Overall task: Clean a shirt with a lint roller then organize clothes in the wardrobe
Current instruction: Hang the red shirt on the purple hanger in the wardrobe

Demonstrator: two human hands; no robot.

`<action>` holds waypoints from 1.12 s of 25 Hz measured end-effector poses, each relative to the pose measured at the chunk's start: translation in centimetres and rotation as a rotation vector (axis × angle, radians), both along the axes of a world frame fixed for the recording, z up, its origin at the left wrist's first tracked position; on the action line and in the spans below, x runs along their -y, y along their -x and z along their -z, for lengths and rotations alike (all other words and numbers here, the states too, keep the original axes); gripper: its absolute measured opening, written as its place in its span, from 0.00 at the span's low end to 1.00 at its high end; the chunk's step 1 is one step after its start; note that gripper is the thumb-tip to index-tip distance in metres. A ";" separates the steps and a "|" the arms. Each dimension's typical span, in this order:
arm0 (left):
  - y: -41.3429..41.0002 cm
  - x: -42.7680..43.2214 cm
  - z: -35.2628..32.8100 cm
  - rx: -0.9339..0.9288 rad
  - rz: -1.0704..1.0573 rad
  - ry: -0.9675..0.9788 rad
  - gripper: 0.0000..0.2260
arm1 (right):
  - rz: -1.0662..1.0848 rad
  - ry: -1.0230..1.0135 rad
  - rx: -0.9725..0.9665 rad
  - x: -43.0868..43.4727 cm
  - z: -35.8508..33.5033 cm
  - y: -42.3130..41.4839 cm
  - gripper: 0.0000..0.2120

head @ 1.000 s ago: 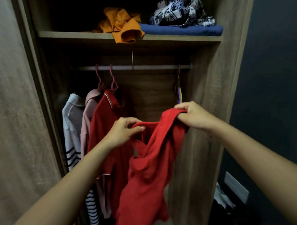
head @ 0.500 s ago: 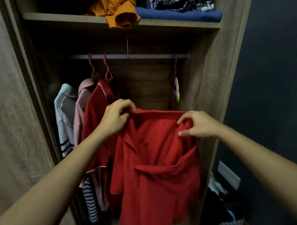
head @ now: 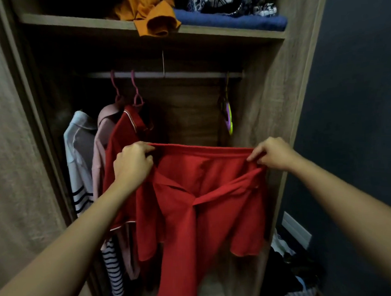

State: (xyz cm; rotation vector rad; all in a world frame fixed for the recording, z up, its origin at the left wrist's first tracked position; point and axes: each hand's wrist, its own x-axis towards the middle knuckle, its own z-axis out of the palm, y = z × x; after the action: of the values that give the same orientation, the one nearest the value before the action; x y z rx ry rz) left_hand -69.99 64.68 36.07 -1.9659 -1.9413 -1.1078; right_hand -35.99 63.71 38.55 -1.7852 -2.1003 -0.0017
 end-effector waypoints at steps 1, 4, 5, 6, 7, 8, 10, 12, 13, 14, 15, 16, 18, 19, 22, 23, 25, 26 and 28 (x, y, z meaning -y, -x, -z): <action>-0.1 -0.2 -0.2 -0.013 -0.021 0.029 0.15 | 0.014 -0.029 -0.025 -0.1 -0.4 0.1 0.21; -0.8 -0.9 -0.9 -0.035 -0.060 0.116 0.13 | -0.055 -0.008 -0.042 -0.2 -1.3 0.8 0.25; -1.3 -1.2 -1.0 -0.007 -0.032 0.128 0.11 | -0.069 -0.008 -0.105 -0.6 -1.8 0.8 0.26; -2.0 -1.4 -1.1 0.042 0.036 0.124 0.10 | -0.075 -0.013 -0.180 -1.0 -2.5 0.8 0.26; -3.0 -1.7 -1.2 0.108 0.135 0.104 0.08 | -0.074 -0.021 -0.236 -1.5 -3.3 0.9 0.25; -4.3 -2.0 -1.5 0.179 0.239 0.084 0.08 | -0.072 -0.022 -0.268 -1.9 -3.9 1.2 0.24; -7.6 -2.8 -3.1 0.308 0.367 0.051 0.13 | -0.086 -0.019 -0.241 -2.3 -4.6 1.9 0.22; -10.6 -5.8 -5.0 0.393 0.396 0.096 0.17 | -0.093 -0.023 -0.155 -2.6 -4.9 2.7 0.22; -12.1 -8.1 -5.7 0.448 0.417 0.139 0.18 | -0.088 -0.025 -0.126 -2.8 -4.9 2.6 0.22; -13.5 -10.5 -6.3 0.522 0.454 0.199 0.18 | -0.082 -0.029 -0.109 -3.1 -4.9 2.4 0.22; -15.0 -12.8 -6.6 0.590 0.482 0.257 0.19 | -0.076 -0.029 -0.094 -3.3 -4.9 2.0 0.22; -16.4 -15.1 -6.7 0.623 0.485 0.298 0.19 | -0.070 -0.025 -0.079 -3.5 -4.9 1.5 0.22; -18.9 -18.3 -7.0 0.620 0.477 0.335 0.22 | -0.069 -0.025 -0.048 -3.9 -5.1 0.5 0.22; -20.0 -19.2 -7.1 0.615 0.465 0.342 0.25 | -0.068 -0.030 -0.031 -4.0 -5.2 0.0 0.22; -22.0 -20.5 -7.7 0.609 0.447 0.358 0.27 | -0.065 -0.025 -0.012 -4.2 -5.6 -1.2 0.23; -22.5 -20.9 -7.9 0.589 0.438 0.335 0.24 | -0.062 -0.024 -0.013 -4.4 -5.7 -1.7 0.23; -23.1 -21.2 -8.4 0.540 0.385 0.255 0.19 | -0.056 -0.030 -0.018 -4.6 -5.8 -2.3 0.23; -23.2 -21.0 -8.6 0.518 0.352 0.212 0.18 | -0.054 -0.037 -0.019 -4.7 -5.7 -2.6 0.24; -23.0 -20.7 -9.2 0.476 0.317 0.148 0.19 | -0.048 -0.046 -0.016 -4.9 -5.5 -2.8 0.24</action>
State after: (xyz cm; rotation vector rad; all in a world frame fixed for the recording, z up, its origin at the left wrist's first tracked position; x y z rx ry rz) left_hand -46.97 85.41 45.31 -2.3153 -2.0132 -1.6903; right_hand -33.24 68.61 44.08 -1.7031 -2.1138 -0.0228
